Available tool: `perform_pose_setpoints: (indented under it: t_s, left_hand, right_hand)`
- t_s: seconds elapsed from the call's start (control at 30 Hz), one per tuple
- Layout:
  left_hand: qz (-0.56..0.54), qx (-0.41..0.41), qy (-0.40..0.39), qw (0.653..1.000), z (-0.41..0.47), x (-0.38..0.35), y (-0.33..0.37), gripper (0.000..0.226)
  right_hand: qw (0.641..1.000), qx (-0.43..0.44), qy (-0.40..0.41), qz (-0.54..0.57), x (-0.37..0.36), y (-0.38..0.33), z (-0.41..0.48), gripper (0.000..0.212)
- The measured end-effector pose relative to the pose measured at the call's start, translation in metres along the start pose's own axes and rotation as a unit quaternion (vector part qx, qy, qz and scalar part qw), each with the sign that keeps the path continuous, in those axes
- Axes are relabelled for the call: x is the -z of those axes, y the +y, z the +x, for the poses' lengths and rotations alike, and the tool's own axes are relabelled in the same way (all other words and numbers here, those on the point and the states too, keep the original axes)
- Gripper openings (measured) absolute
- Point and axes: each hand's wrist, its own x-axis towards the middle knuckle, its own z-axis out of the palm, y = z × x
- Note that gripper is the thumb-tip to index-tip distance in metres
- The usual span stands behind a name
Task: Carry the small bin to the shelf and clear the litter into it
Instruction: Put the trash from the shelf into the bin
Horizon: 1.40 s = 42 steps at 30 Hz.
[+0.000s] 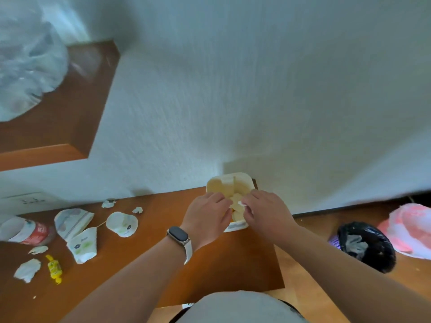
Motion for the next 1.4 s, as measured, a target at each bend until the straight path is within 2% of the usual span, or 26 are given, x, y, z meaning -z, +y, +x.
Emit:
perform_pose_setpoints:
  t_s: [0.07, 0.17, 0.33, 0.47, 0.6, 0.67, 0.87, 1.07, 1.4]
  left_hand:
    - [-0.004, 0.030, -0.003, 1.000, -0.001, -0.004, 0.006, 0.028]
    - [-0.001, 0.064, -0.012, 0.998, -0.005, -0.005, 0.012, 0.034]
    - [0.022, 0.114, -0.004, 0.993, -0.015, -0.006, 0.018, 0.025]
    - [0.052, 0.166, 0.001, 0.985, -0.036, 0.007, 0.018, 0.024]
    - [0.072, 0.240, -0.019, 0.968, -0.075, 0.026, 0.009, 0.026]
    - [0.074, 0.284, -0.021, 0.956, -0.097, 0.033, 0.000, 0.029]
    - [0.081, 0.354, -0.026, 0.931, -0.157, 0.053, -0.024, 0.035]
    - [0.094, 0.416, -0.069, 0.902, -0.227, 0.078, -0.055, 0.047]
    - [0.105, 0.452, -0.081, 0.882, -0.368, 0.108, -0.111, 0.053]
  right_hand:
    - [1.000, 0.022, -0.008, 0.003, -0.002, 0.004, 0.001, 0.005]
    - [0.998, 0.057, -0.029, 0.007, -0.002, 0.011, 0.004, 0.014]
    - [0.992, 0.106, -0.072, 0.022, -0.001, 0.020, 0.009, 0.022]
    - [0.985, 0.157, -0.061, 0.039, -0.003, 0.012, 0.021, 0.020]
    - [0.981, 0.179, -0.073, 0.018, -0.009, -0.012, 0.041, 0.033]
    - [0.979, 0.181, -0.090, 0.004, -0.012, -0.028, 0.047, 0.041]
    - [0.967, 0.225, -0.115, -0.017, -0.014, -0.081, 0.055, 0.038]
    - [0.950, 0.272, -0.150, -0.036, -0.034, -0.167, 0.053, 0.040]
    - [0.922, 0.325, -0.193, -0.077, -0.071, -0.311, 0.032, 0.049]
